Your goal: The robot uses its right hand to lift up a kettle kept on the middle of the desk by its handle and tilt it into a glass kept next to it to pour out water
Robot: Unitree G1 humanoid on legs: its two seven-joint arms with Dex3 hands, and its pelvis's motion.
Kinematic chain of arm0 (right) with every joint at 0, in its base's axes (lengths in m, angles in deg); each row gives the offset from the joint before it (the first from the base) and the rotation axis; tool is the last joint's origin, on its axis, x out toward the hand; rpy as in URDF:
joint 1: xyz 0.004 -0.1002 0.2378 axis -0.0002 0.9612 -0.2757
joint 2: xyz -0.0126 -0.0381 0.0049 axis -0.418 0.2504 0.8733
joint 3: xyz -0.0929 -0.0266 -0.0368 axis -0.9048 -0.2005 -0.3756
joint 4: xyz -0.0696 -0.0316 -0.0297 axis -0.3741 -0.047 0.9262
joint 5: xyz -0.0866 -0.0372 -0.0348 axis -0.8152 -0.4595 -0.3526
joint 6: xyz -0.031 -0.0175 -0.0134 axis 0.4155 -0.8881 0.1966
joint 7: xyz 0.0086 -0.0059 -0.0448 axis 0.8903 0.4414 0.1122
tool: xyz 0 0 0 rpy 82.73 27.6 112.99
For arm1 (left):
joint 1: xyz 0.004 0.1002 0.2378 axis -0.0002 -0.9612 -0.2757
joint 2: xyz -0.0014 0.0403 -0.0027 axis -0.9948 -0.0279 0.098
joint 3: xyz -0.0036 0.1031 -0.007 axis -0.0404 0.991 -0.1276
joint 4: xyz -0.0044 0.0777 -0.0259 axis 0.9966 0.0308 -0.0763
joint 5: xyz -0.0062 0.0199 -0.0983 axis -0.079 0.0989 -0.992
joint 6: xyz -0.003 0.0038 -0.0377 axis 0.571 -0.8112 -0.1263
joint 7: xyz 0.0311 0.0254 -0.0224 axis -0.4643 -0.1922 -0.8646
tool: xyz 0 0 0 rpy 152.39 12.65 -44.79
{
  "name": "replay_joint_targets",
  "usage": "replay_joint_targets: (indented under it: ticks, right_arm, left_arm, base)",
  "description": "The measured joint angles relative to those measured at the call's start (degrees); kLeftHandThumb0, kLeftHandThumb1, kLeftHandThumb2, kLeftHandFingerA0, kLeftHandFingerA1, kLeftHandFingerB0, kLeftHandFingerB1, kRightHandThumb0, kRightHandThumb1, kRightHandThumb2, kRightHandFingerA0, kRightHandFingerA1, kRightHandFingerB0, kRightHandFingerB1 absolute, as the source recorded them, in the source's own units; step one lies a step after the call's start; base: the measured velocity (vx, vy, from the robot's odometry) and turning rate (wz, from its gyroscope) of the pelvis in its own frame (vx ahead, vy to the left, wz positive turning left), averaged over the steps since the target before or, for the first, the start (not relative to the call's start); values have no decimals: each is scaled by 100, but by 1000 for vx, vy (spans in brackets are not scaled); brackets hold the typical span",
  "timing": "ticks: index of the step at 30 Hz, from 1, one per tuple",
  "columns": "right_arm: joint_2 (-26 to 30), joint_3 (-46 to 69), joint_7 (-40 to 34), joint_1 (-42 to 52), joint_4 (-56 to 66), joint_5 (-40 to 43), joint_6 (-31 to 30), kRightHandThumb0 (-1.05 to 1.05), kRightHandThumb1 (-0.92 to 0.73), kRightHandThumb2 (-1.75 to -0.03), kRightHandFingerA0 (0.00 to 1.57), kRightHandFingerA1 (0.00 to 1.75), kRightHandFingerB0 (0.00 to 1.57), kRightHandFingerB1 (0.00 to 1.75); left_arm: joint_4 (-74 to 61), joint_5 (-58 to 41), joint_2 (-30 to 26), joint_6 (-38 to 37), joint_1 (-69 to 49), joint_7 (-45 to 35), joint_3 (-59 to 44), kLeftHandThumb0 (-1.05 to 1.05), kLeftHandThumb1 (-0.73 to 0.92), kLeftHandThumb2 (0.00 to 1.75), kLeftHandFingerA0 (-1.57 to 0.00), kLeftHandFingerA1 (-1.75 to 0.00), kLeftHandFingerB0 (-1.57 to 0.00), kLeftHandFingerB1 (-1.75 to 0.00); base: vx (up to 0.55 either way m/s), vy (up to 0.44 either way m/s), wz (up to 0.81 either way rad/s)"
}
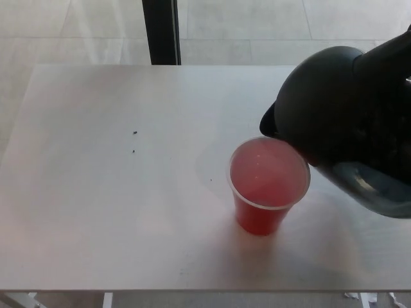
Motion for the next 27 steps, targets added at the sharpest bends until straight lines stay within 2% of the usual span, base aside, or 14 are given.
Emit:
replay_joint_targets:
  ticks: [2,4,6,7,11,12,16,18,19,22,23,24,25,27]
  right_arm:
    - [0,66,26,41,-62,77,129,-16,-45,-121,88,175,77,159]
    - [0,105,57,79,-90,137,228,-13,-46,-121,87,175,75,161]
    - [0,140,87,120,-113,187,325,-10,-45,-122,86,175,73,164]
    - [0,158,103,137,-136,222,384,-11,-46,-122,85,175,74,163]
    - [0,258,174,164,-176,368,579,-13,-45,-124,87,175,76,163]
    - [-1,275,191,164,-179,398,635,-12,-42,-128,88,175,79,161]
    - [-1,339,239,166,-193,528,827,-19,-46,-117,121,139,105,129]
    - [-1,383,271,166,-197,595,938,-14,-47,-120,92,175,77,164]
    - [-1,398,286,166,-214,621,990,-13,-47,-120,92,175,77,164]
    - [-4,431,317,167,-264,702,1132,-12,-47,-121,92,175,78,164]
    - [-5,438,323,166,-276,721,1172,-12,-47,-120,92,175,79,163]
    - [-5,451,332,166,-296,748,1229,-13,-48,-117,92,175,78,162]
    - [-5,457,339,166,-323,768,1288,-14,-49,-117,92,175,78,162]
    - [-6,457,350,160,-396,796,1392,-13,-47,-119,88,175,75,161]
  left_arm:
    - [-4,3,0,0,-1,0,14,-75,76,64,-54,-41,-38,-36]
    - [-4,3,0,0,0,0,17,-78,63,98,-49,-54,-34,-49]
    - [-4,3,0,0,3,1,16,-74,76,64,-56,-42,-40,-37]
    - [-3,3,0,0,6,1,16,-77,62,98,-48,-54,-34,-50]
    - [1,2,0,2,16,1,11,-76,62,98,-46,-54,-32,-50]
    - [1,2,0,2,16,1,11,-75,76,64,-54,-41,-38,-36]
    - [0,5,0,2,17,3,26,-78,62,97,-49,-55,-34,-50]
    - [0,0,0,5,17,2,11,-72,76,63,-56,-41,-40,-37]
    - [0,-1,0,5,17,3,7,-73,60,98,-48,-56,-31,-49]
    - [0,1,-1,8,19,10,7,-74,62,99,-47,-55,-30,-49]
    - [0,2,-1,8,20,12,8,-73,76,64,-55,-41,-38,-36]
    - [0,2,-2,8,20,14,10,-76,62,99,-47,-54,-31,-49]
    - [0,2,-5,8,20,16,10,-74,76,63,-55,-41,-40,-36]
    - [0,3,-15,9,24,21,11,-78,62,98,-48,-55,-33,-50]
  base:
    - [0,0,0]
    - [0,0,0]
    - [0,0,0]
    - [0,0,0]
    - [0,0,0]
    - [0,0,0]
    - [0,0,0]
    - [0,0,0]
    - [0,0,0]
    - [0,0,0]
    - [0,0,0]
    - [0,0,0]
    - [0,0,0]
    - [0,0,0]
